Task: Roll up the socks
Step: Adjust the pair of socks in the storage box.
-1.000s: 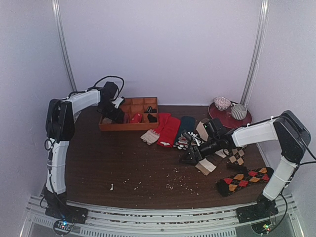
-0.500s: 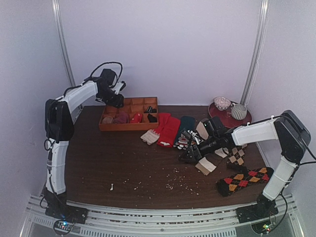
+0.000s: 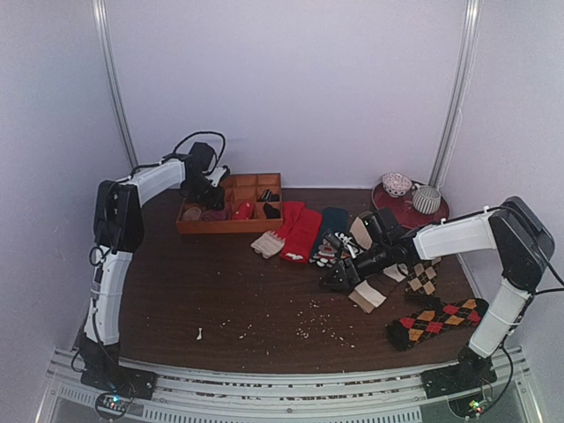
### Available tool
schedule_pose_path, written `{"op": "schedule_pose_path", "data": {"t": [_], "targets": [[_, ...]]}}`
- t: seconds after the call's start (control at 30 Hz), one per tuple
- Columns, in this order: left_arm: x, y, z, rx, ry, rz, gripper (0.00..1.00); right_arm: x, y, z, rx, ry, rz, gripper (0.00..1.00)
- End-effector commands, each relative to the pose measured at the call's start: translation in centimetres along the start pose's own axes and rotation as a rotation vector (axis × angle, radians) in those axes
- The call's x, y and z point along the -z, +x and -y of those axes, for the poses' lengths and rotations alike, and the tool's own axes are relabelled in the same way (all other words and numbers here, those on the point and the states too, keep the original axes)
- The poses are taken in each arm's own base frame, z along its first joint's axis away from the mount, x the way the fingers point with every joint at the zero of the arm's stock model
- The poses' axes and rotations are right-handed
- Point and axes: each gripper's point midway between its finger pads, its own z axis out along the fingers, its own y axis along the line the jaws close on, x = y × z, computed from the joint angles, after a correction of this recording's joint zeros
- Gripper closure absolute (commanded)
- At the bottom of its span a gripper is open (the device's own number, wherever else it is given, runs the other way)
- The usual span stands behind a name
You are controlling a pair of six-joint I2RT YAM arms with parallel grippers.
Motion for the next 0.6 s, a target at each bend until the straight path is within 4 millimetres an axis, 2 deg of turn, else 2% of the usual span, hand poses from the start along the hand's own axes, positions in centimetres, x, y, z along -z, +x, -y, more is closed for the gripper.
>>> {"op": "schedule_pose_path", "data": {"t": [0.0, 0.1, 0.2, 0.3, 0.37, 0.43, 0.47, 0.57], "targets": [[-1.8, 1.1, -0.6, -0.013, -0.049, -0.035, 0.70, 0.0, -0.2, 0.3, -0.008, -0.002, -0.003, 0.44], [-2.7, 2.2, -0.8, -0.025, -0.079, -0.073, 0.74, -0.1, -0.2, 0.4, -0.013, -0.005, -0.001, 0.44], [-4.1, 3.9, -0.7, -0.047, -0.103, -0.134, 0.75, -0.2, -0.1, 0.4, -0.016, -0.006, -0.001, 0.44], [-5.8, 5.8, 0.1, -0.079, -0.101, -0.200, 0.73, -0.3, 0.0, 0.4, -0.020, -0.009, -0.003, 0.44], [-6.3, 6.4, 0.6, -0.087, -0.098, -0.213, 0.70, -0.3, 0.0, 0.5, -0.020, -0.006, -0.004, 0.44], [-6.0, 5.7, 0.5, -0.079, -0.106, -0.181, 0.61, -0.2, 0.0, 0.4, -0.019, -0.004, -0.003, 0.44], [-5.6, 5.1, 0.3, -0.074, -0.113, -0.155, 0.54, -0.2, 0.0, 0.4, -0.019, -0.003, -0.003, 0.44], [-3.4, 2.2, -0.1, -0.064, -0.143, -0.047, 0.38, 0.1, -0.3, 0.2, -0.011, 0.001, 0.004, 0.44]]}}
